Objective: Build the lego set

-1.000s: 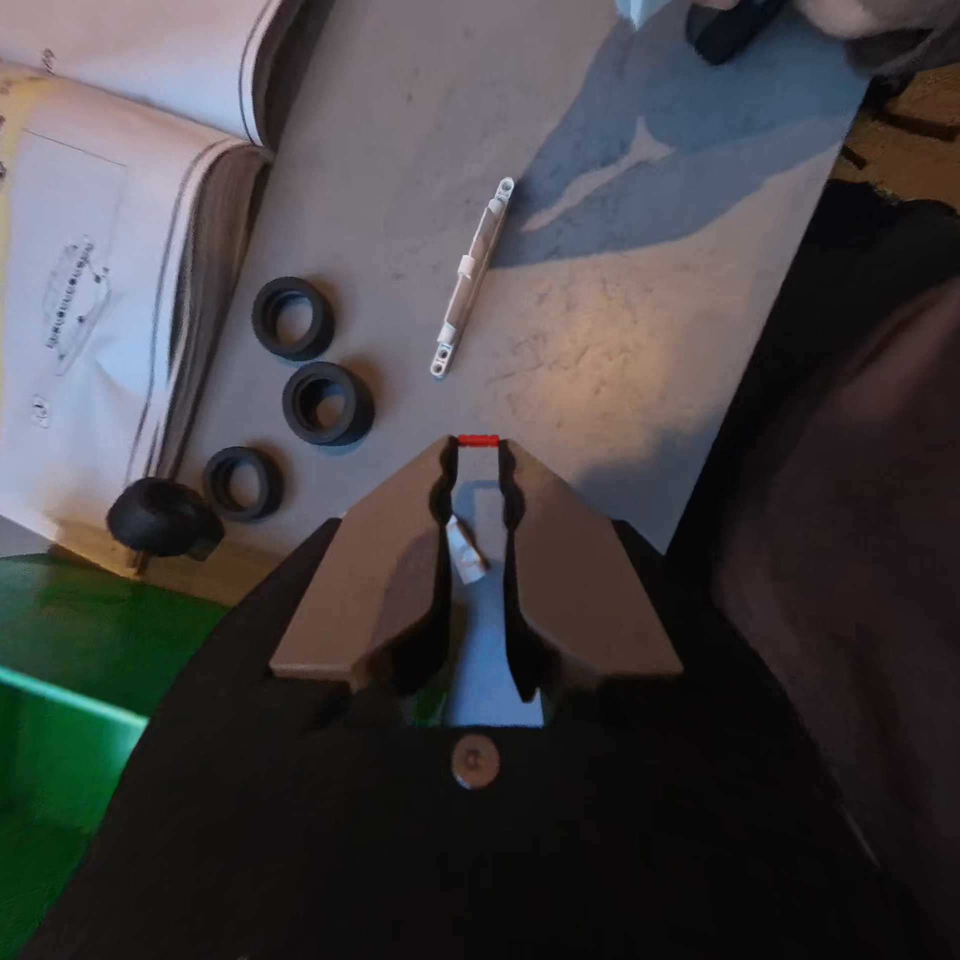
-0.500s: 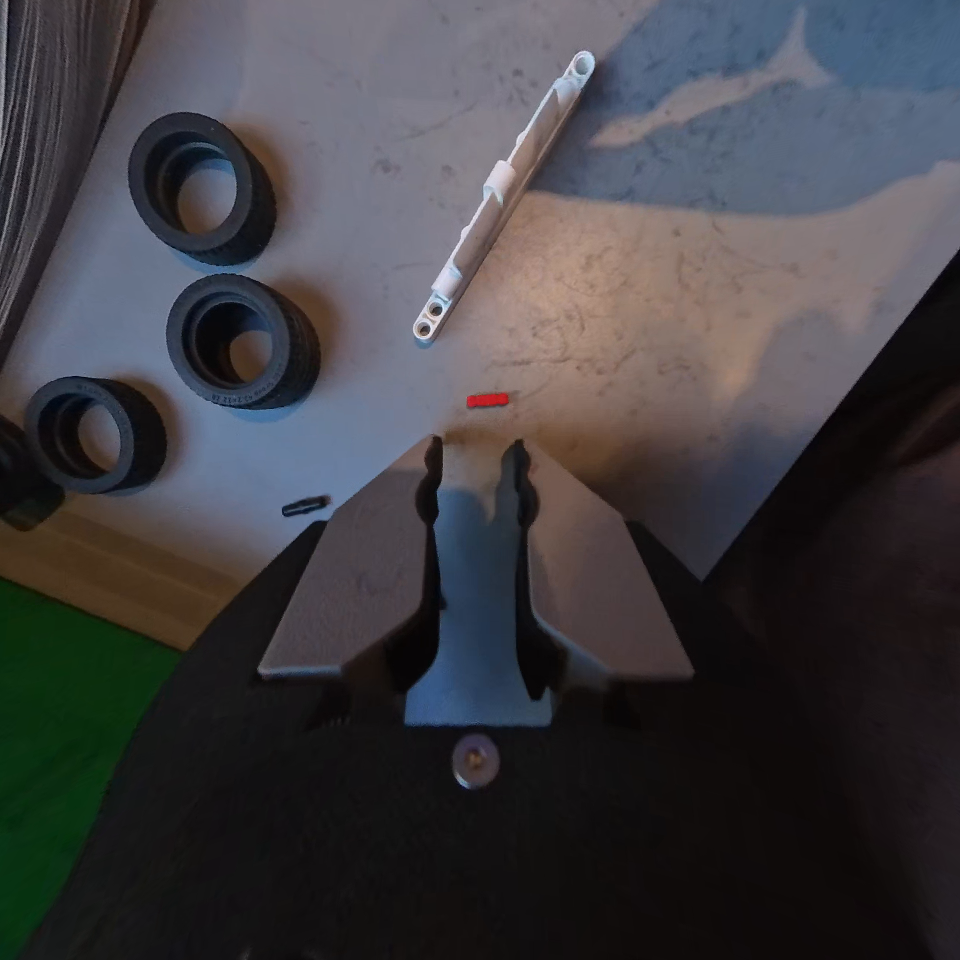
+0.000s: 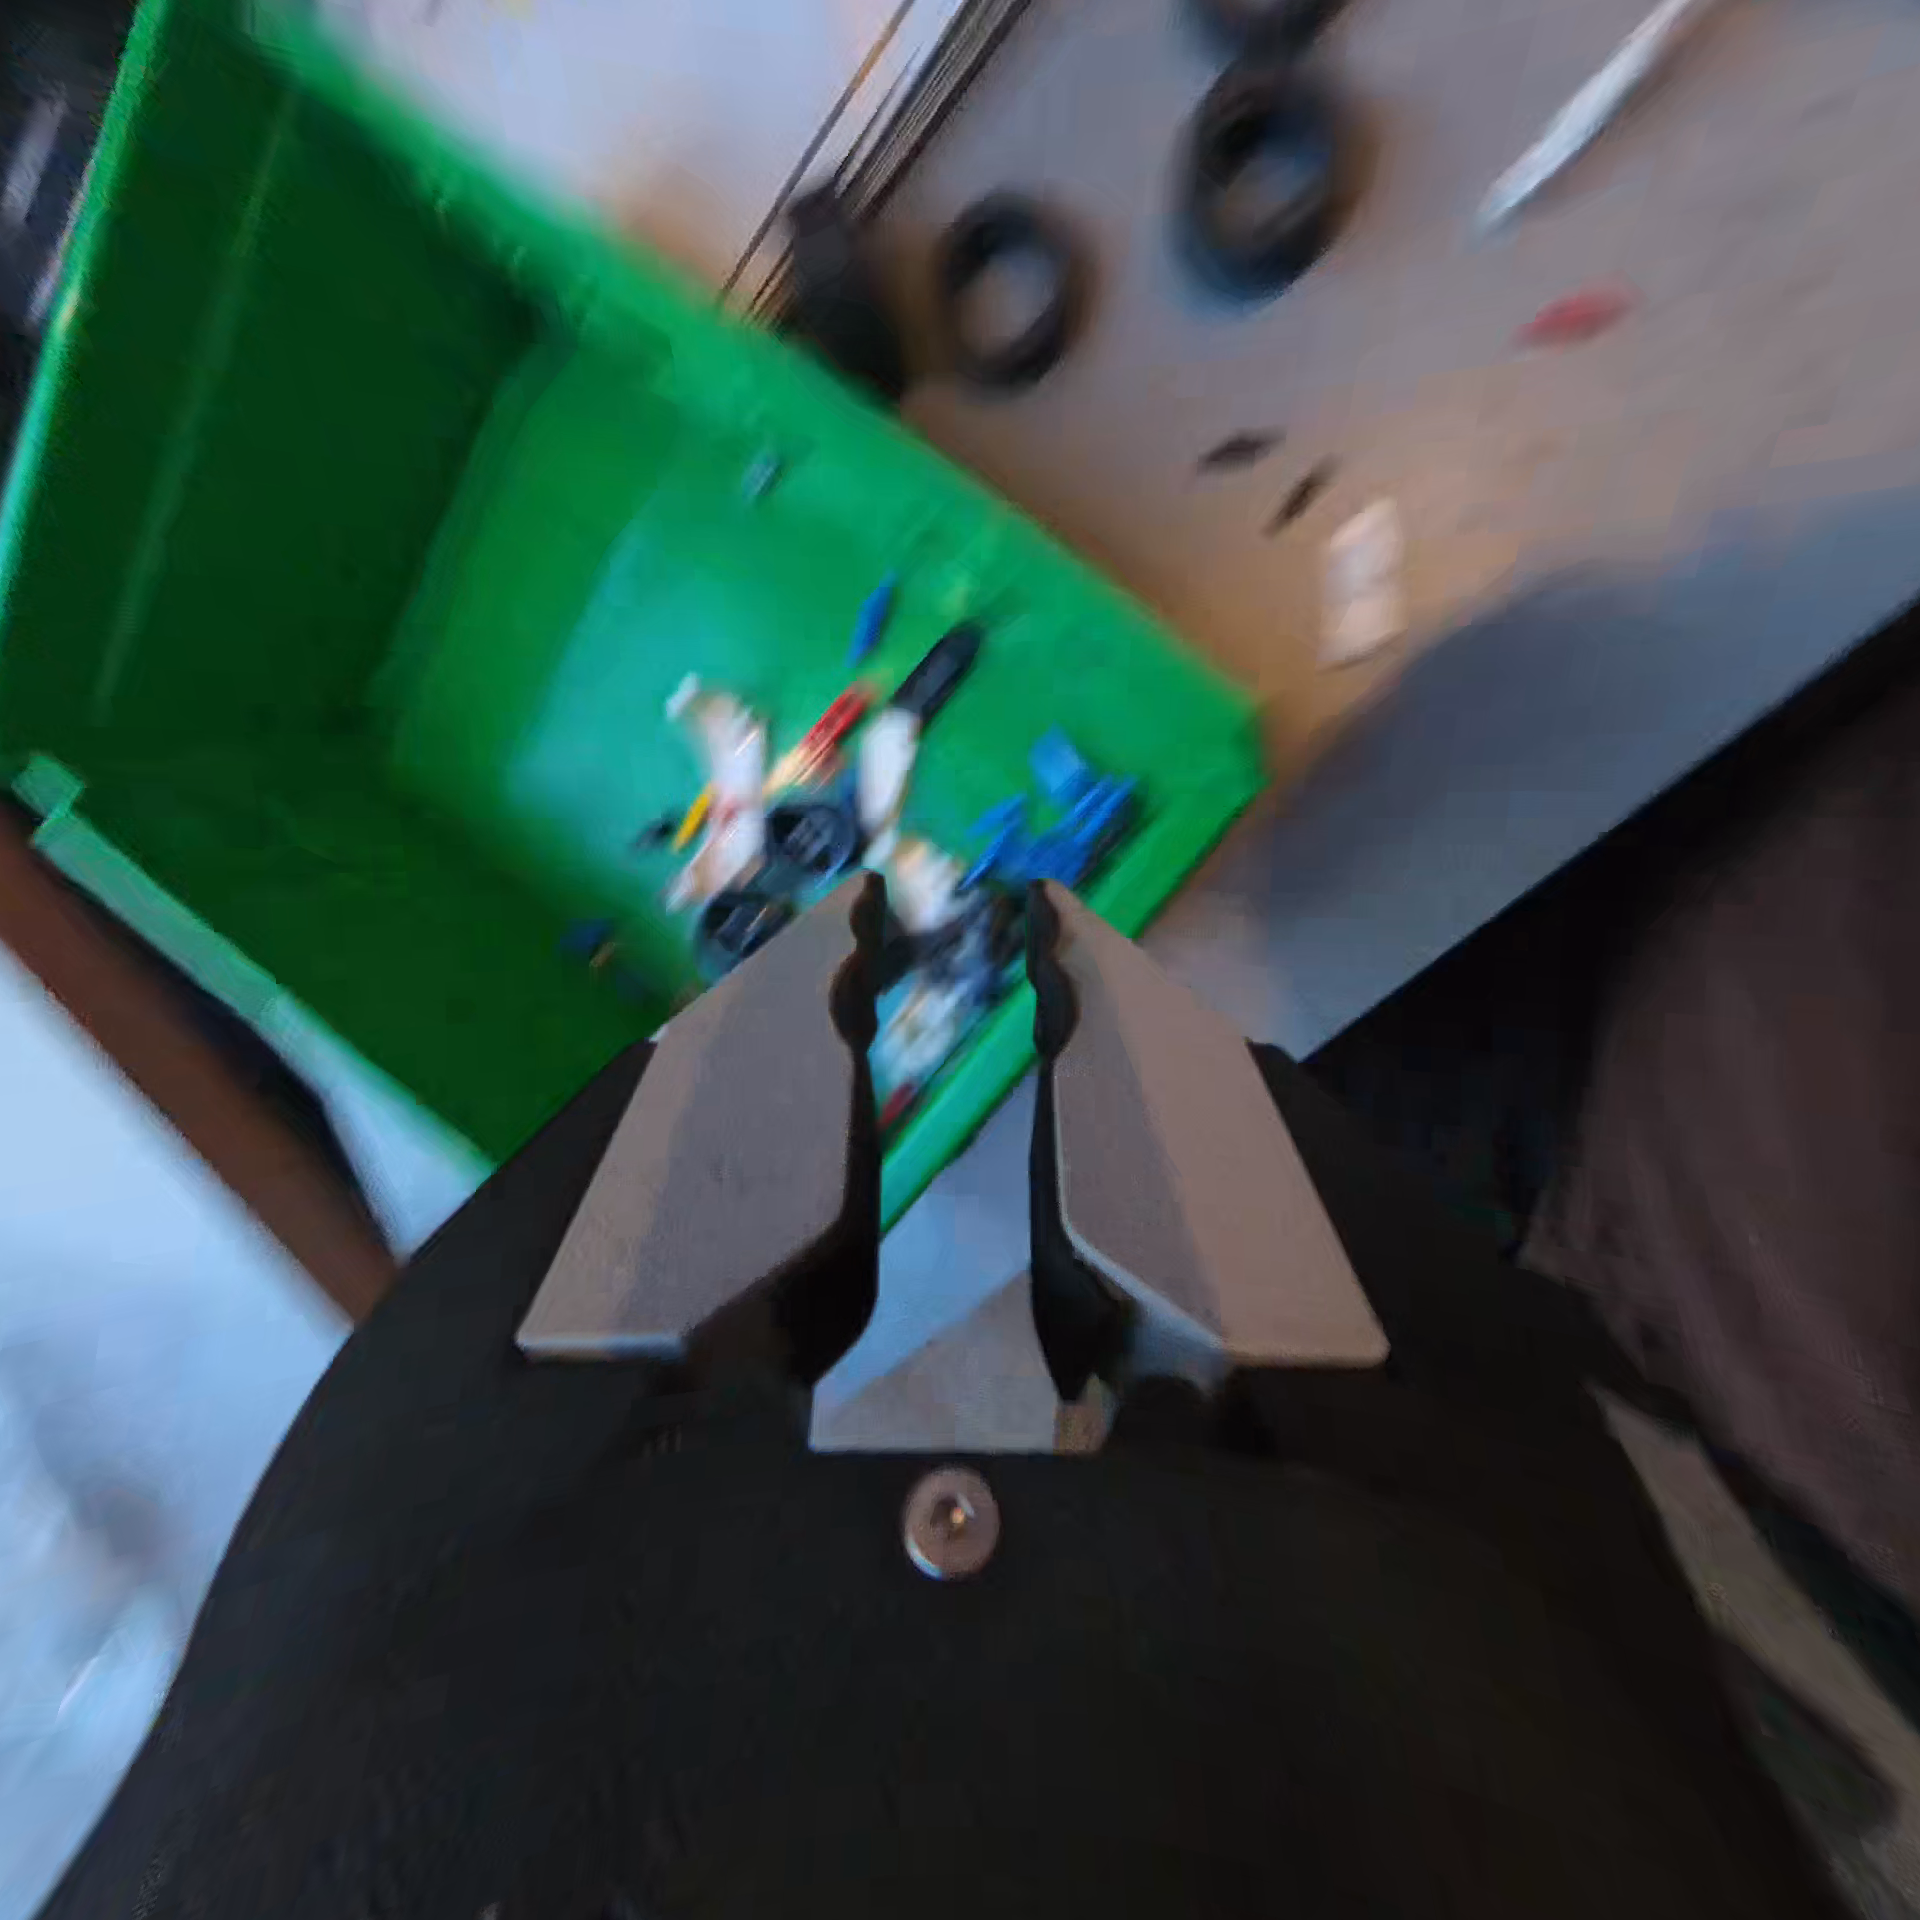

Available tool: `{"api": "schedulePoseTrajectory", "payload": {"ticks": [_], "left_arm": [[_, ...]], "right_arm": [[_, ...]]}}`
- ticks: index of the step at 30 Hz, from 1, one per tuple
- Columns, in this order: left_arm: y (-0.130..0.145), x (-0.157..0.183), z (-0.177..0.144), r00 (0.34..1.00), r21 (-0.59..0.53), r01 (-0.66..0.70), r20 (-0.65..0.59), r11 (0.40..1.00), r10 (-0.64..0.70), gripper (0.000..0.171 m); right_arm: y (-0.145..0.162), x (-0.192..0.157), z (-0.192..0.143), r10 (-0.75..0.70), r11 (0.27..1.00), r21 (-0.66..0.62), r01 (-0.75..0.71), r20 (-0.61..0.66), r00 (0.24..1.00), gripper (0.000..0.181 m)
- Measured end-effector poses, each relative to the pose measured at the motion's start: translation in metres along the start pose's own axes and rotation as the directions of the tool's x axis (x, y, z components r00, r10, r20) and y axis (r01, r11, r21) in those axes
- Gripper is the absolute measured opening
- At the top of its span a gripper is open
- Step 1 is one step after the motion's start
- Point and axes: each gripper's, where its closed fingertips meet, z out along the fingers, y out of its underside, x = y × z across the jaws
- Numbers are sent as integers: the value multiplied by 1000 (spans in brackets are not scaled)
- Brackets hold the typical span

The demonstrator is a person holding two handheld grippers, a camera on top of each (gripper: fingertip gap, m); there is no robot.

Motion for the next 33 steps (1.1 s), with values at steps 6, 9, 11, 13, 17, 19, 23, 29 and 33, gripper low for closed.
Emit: {"api": "schedulePoseTrajectory", "payload": {"ticks": [6, 9, 11, 13, 17, 19, 23, 29, 33], "left_arm": [[74, -69, 23, 999, -374, 35, -12, 927, -43, 20], [97, -76, 45, 998, -531, -53, -53, 846, 30, 18], [104, -74, 56, 993, -593, -107, -106, 798, 55, 18], [107, -73, 66, 986, -635, -160, -143, 756, 88, 18], [122, -67, 74, 968, -724, -246, -210, 644, 134, 18], [124, -64, 77, 962, -728, -269, -237, 631, 137, 16], [109, -51, 88, 959, -653, -230, -279, 722, 53, 17], [74, -37, 105, 951, -524, -143, -309, 840, -31, 8], [91, -68, 88, 982, -616, -168, -171, 770, 77, 6]], "right_arm": [[2, -5, 3, -14, 1000, -12, 14, 8, 1000, 0], [2, -5, 3, -19, 1000, -16, 19, 3, 1000, 0], [2, -5, 2, -20, 1000, -16, 20, -1, 1000, 0], [2, -5, 2, -19, 1000, -16, 19, -1, 1000, 0], [2, -5, 2, -16, 1000, -17, 16, 5, 1000, 0], [2, -5, 2, -14, 1000, -12, 14, 6, 1000, 0], [2, -4, 2, -7, 1000, -12, 8, 9, 1000, 0], [2, -6, 3, -13, 1000, -15, 13, 10, 1000, 0], [2, -5, 2, -9, 1000, -14, 9, 6, 1000, 0]]}}
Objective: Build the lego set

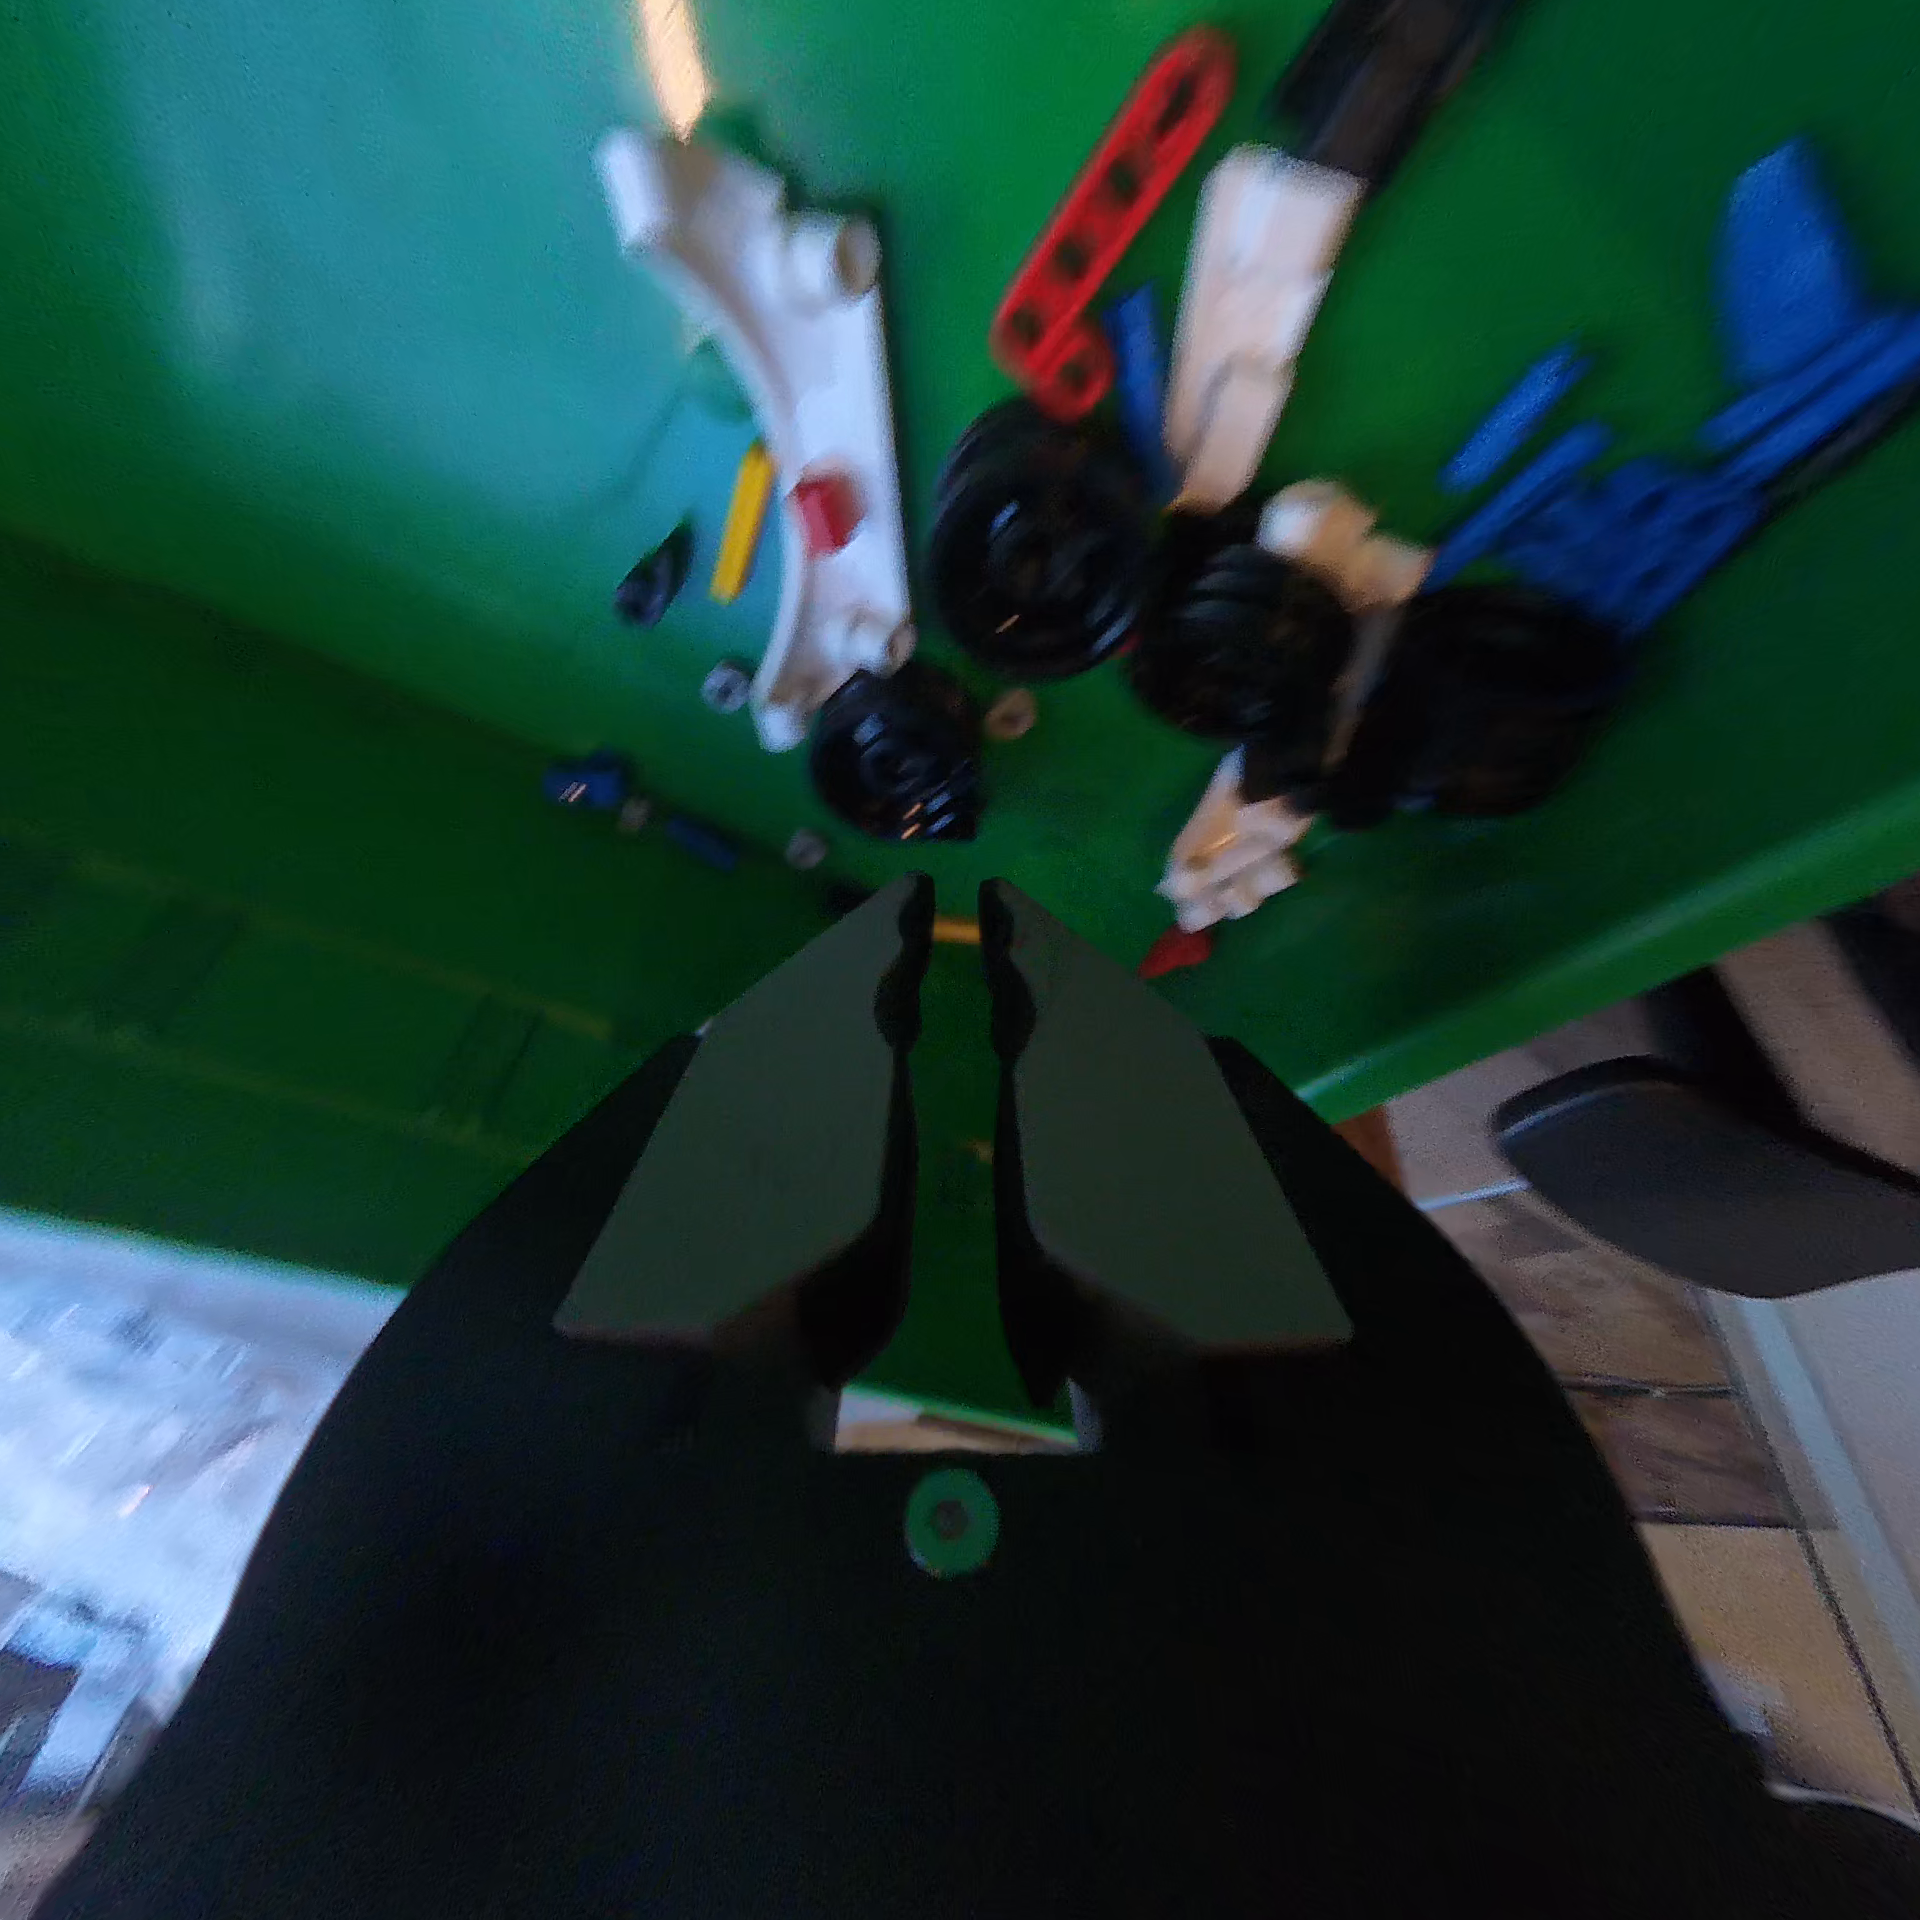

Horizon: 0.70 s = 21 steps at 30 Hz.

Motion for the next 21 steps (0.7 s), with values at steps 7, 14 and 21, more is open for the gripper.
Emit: {"api": "schedulePoseTrajectory", "payload": {"ticks": [7, 14, 21], "left_arm": [[25, -14, 19, 973, -275, -162, 115, 948, 199, 24], [27, -17, 32, 915, -437, -266, 165, 859, 368, 10], [10, -9, 16, 978, -222, -192, 42, 956, 207, 9]], "right_arm": [[0, -1, 1, 1, 1000, 0, -1, 9, 1000, 0], [-5, -1, -2, -1, 1000, 14, 1, 9, 1000, 0], [-7, -4, -3, -1, 1000, 20, 0, 20, 1000, 0]]}}
